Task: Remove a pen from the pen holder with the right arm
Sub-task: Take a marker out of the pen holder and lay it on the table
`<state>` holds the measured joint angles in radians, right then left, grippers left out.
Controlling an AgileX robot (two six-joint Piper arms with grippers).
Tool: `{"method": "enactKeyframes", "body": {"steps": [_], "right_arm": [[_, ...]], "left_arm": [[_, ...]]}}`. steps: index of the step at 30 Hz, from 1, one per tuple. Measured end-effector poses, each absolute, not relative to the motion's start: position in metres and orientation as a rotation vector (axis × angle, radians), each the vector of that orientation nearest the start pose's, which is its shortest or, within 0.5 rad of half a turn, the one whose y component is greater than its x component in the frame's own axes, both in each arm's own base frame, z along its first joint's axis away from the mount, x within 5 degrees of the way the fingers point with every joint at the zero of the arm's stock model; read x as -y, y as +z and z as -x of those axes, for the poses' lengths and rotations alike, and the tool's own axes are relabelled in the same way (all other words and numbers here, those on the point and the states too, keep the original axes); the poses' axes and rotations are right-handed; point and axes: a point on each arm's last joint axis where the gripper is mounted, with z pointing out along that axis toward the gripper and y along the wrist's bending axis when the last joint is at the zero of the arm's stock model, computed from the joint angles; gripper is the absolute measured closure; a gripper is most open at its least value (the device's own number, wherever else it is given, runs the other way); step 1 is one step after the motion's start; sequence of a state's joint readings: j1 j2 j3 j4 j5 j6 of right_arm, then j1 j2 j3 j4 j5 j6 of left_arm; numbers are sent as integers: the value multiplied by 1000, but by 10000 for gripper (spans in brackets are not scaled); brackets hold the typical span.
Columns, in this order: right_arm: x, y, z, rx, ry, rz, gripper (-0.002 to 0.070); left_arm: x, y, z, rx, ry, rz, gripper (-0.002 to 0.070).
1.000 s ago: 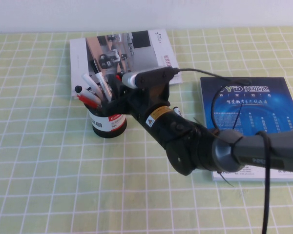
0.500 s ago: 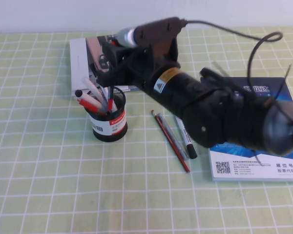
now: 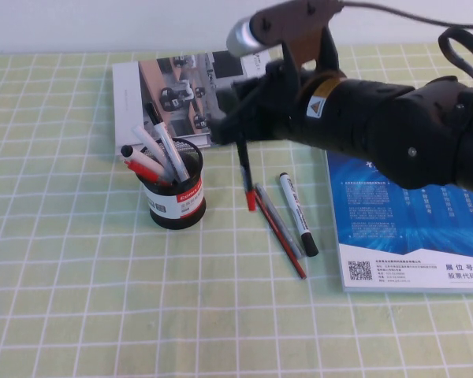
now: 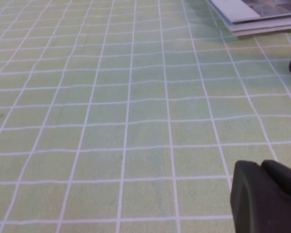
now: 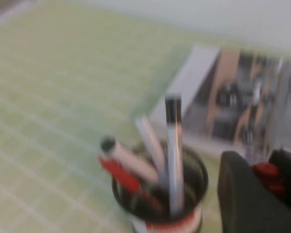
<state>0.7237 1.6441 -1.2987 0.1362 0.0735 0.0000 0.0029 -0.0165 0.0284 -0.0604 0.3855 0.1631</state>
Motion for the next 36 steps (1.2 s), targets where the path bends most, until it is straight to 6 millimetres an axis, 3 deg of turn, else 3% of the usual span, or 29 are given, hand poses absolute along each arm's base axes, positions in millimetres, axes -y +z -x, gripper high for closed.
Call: {"method": "enactKeyframes", "body": {"steps": [7,16,20,26,36], "right_arm": [[-256,300,-304,-2156,522,631,608],[-282,288,-336,-2393,443,754,608],[-290,269,-358,-2489,413,763,608],[-288,239,-385,-2577,377,739,608],[-293,206,-400,-2600,393,703,608]], "left_arm": [[2,170,-52,-1877,54,-114,680],[2,170,-52,-1877,54,-114,680],[2,170,-52,-1877,54,-114,680],[2,170,-52,-1877,54,-114,680],[2,170,-52,-1877,54,-114,680]]}}
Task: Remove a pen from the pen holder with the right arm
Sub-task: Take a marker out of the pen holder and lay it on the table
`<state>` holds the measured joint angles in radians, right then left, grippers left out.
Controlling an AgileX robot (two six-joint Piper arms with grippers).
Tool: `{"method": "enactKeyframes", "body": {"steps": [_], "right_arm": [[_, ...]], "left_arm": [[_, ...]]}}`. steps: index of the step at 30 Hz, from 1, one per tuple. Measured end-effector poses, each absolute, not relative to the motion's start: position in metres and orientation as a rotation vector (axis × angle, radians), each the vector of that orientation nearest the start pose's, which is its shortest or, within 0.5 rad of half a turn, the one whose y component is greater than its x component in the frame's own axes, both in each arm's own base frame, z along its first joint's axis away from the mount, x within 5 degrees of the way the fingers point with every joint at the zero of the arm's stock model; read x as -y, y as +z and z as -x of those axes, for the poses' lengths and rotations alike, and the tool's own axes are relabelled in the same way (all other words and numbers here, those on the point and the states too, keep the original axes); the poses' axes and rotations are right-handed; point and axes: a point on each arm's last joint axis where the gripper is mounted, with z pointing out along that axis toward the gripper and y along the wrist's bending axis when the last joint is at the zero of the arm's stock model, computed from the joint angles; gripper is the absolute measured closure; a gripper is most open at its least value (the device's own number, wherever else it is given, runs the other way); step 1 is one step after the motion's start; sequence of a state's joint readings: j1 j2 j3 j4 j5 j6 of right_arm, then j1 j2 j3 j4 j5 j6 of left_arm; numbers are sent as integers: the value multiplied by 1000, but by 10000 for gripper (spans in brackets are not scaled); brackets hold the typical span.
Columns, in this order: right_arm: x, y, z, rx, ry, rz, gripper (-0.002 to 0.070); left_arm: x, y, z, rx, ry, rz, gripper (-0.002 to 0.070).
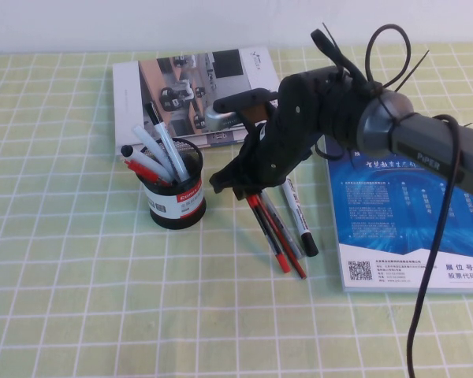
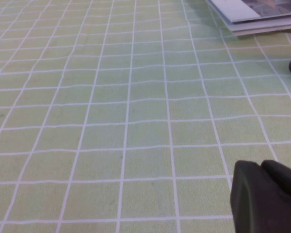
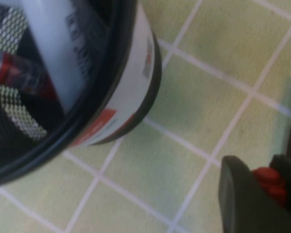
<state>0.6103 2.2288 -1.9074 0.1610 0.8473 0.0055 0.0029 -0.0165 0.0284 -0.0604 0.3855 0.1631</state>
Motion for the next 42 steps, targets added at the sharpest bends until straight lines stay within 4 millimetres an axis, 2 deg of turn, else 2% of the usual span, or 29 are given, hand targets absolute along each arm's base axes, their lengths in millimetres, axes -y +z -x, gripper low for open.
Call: {"method": "enactKeyframes", "body": {"steps": [10,17,21,26,29,32,34,42], "right_arm": [[-296,195,-405,-2586,401,686,603],[-296,194,-406,-2579,403,683,498],[-296,194,-406,-2578,405,681,479],[-290,213,-397,-2571,408,683,502],[-276,234,-377,-2556,407,679,587],[-253,263,-347,-2490,416,658,658],[-235,278,-322,-2453,419,647,675],[-169,311,-230,-2372,425,638,687]], "left_arm": [[2,170,-52,-1877,54,-114,680],[2,170,-52,-1877,54,-114,680],[2,170,-52,-1877,54,-114,680],[2,170,-52,-1877,54,-114,680],[2,170,-52,-1877,54,-114,680],[2,170,-52,-1877,54,-114,680],[2,170,-52,-1877,54,-114,680],[2,170,-52,-1877,54,-114,680]]}}
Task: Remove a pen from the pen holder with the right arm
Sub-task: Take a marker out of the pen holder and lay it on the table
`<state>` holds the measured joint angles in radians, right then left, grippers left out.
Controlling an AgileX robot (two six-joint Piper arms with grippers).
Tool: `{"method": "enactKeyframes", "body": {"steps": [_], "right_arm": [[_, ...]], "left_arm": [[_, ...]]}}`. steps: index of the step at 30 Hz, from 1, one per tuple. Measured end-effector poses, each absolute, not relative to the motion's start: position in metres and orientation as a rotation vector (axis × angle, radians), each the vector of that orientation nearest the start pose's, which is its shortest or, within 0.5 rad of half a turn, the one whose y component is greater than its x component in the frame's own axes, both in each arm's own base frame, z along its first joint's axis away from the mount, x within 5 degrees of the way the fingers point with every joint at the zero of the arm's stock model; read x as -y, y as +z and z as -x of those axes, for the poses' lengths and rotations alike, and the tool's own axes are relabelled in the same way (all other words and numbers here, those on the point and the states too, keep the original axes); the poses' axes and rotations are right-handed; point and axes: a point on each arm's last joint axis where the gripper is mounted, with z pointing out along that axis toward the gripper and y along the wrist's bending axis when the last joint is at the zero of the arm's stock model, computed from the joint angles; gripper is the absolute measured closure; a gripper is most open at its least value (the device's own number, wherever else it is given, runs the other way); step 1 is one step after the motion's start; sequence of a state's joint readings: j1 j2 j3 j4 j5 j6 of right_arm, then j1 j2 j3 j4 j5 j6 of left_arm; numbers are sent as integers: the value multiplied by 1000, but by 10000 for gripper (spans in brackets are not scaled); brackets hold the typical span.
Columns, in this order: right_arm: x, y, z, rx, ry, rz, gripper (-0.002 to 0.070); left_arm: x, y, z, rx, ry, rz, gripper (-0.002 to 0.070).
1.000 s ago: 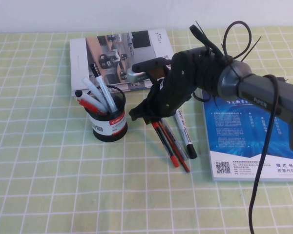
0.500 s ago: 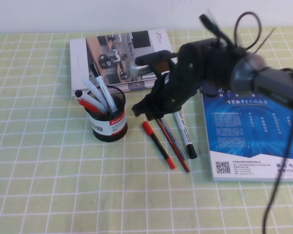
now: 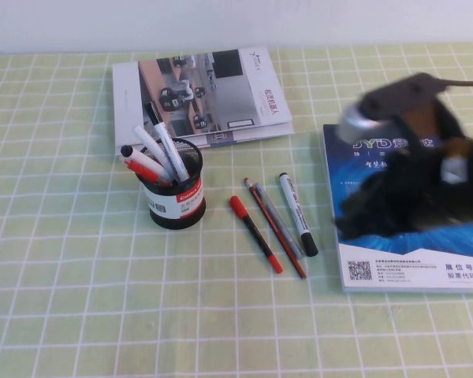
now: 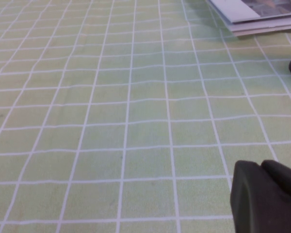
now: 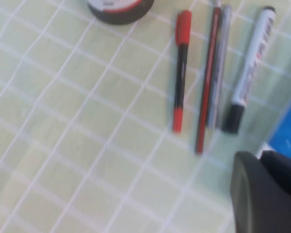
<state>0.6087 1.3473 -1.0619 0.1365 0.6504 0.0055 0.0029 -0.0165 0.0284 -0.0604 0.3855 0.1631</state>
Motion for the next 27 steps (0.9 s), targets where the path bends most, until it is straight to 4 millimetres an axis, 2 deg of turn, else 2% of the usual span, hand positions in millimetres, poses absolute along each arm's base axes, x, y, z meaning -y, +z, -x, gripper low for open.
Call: {"method": "enactKeyframes", "body": {"steps": [10,14,19,23,27], "right_arm": [[-105,333,-134,-2257,499,616,688],[-84,335,-108,-2200,460,634,688],[-68,318,-96,-2176,368,630,688],[-65,301,-99,-2164,350,552,688],[-52,279,-103,-2111,308,403,688]], "left_arm": [[2,170,-52,-1877,54,-114,680],[2,170,-52,-1877,54,-114,680],[2,170,-52,-1877,54,-114,680],[2,170,-52,-1877,54,-114,680],[2,170,-52,-1877,54,-114,680]]}}
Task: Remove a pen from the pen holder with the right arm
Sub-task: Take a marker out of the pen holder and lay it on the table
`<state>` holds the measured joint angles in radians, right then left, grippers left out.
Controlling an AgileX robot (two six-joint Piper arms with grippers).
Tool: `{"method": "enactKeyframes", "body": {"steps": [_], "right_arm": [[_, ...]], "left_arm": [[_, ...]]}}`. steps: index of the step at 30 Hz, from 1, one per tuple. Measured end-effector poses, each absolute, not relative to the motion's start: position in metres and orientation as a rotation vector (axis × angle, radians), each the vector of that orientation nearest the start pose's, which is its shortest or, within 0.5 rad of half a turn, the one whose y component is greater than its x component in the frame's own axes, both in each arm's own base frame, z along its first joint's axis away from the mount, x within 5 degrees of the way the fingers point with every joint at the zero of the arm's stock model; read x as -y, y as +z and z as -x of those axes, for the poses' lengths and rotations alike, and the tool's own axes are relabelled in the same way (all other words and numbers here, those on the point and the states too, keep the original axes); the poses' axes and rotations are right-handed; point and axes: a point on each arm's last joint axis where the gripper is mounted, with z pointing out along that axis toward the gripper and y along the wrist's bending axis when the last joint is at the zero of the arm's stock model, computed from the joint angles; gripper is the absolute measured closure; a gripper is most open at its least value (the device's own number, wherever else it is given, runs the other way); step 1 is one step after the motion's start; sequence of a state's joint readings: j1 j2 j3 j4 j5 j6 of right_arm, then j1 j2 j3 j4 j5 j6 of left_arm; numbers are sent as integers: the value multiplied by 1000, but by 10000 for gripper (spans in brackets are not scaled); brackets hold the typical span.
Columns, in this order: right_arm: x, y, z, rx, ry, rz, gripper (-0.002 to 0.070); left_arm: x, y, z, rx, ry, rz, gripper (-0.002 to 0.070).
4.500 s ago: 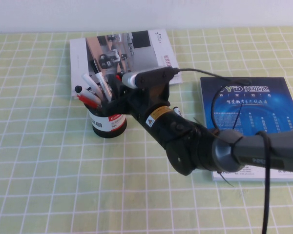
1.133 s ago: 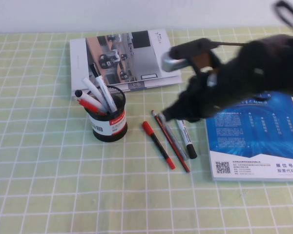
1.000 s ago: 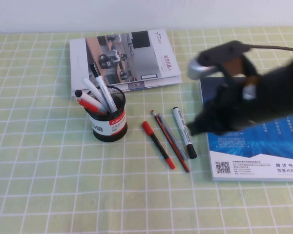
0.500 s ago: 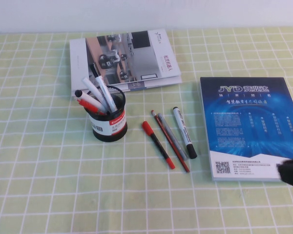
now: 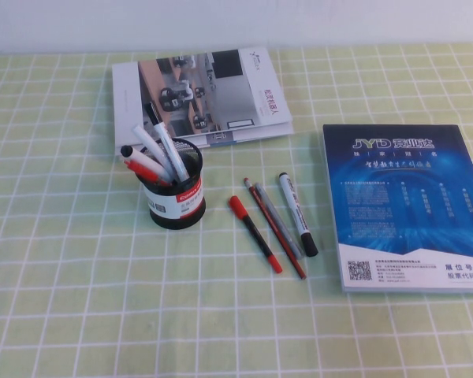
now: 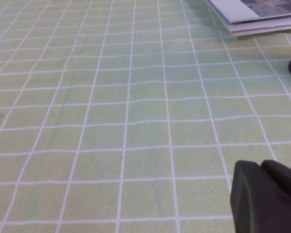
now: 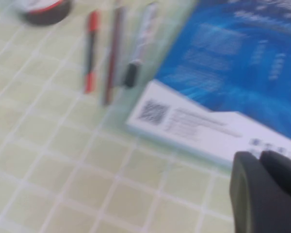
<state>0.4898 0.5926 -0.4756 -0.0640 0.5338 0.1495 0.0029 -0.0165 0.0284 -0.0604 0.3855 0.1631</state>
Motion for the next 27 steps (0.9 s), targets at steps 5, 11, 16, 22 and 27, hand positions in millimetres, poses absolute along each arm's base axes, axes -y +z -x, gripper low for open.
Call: {"method": "enactKeyframes", "body": {"steps": [5,11,16,22,27], "right_arm": [[-26,250,-100,-2012,213,169,688],[-6,214,-84,-1876,127,-39,688],[-2,193,-71,-1806,111,-78,688],[-2,189,-61,-1702,119,-76,688],[-2,188,-56,-1690,118,-77,688]], "left_arm": [[2,170,-52,-1877,54,-114,680],[2,170,-52,-1877,54,-114,680],[2,170,-52,-1877,54,-114,680],[2,170,-52,-1877,54,-114,680],[2,170,-52,-1877,54,-114,680]]}}
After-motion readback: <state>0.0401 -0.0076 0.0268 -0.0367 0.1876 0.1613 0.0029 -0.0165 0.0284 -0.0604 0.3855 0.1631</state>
